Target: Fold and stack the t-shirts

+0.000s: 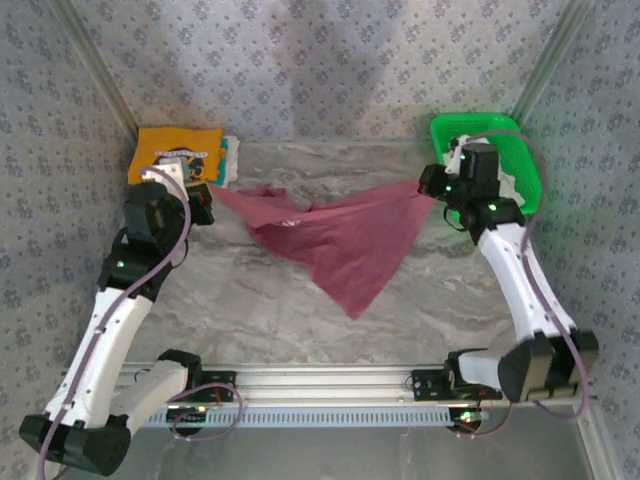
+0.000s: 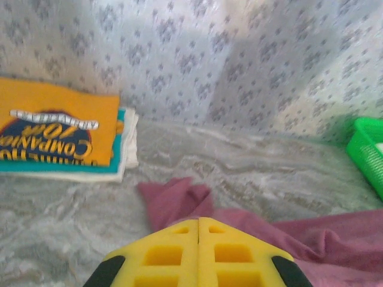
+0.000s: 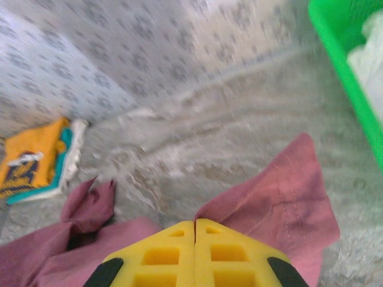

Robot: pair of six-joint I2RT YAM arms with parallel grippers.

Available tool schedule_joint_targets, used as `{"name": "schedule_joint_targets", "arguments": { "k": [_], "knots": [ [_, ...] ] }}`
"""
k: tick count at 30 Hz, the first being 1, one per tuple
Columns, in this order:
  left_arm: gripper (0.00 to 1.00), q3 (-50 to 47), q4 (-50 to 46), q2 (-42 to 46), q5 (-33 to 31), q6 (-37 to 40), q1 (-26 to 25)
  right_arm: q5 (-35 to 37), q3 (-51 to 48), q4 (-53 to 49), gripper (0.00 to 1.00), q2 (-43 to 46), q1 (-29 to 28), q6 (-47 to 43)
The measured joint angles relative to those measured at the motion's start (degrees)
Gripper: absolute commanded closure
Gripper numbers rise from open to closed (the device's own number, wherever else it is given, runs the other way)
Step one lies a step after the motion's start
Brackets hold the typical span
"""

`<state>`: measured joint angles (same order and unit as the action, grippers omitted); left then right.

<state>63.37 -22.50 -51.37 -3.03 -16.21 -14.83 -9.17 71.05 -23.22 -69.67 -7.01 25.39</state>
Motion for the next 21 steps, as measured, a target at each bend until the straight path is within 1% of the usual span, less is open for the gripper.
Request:
{"name": "schedule_joint_targets", "arguments": {
  "k": [5, 8, 13, 17, 21],
  "knots": [
    [1.00, 8.87, -4.17, 2.58, 1.73, 1.99, 0.00, 3.82, 4.11, -3.63, 1.00, 10.75, -3.45, -3.48],
    [1.00, 13.20, -6.71, 5.40, 2.95, 2.71, 0.00, 6.49, 5.57, -5.64, 1.00, 15.85, -7.65, -5.53],
    [1.00, 20.59, -12.00, 9.03, 7.10, 2.62, 0.00, 12.41, 7.06, -10.56, 1.00, 23.06, -16.70, -7.93],
    [1.00, 29.22, -17.16, 9.51, 9.09, 2.51, 0.00, 15.87, 8.44, -14.47, 1.00, 27.12, -22.34, -8.33],
    [1.00, 37.55, -21.46, 8.35, 9.22, 3.10, 0.37, 18.53, 10.47, -16.11, 1.00, 28.35, -24.11, -8.22]
  ]
}}
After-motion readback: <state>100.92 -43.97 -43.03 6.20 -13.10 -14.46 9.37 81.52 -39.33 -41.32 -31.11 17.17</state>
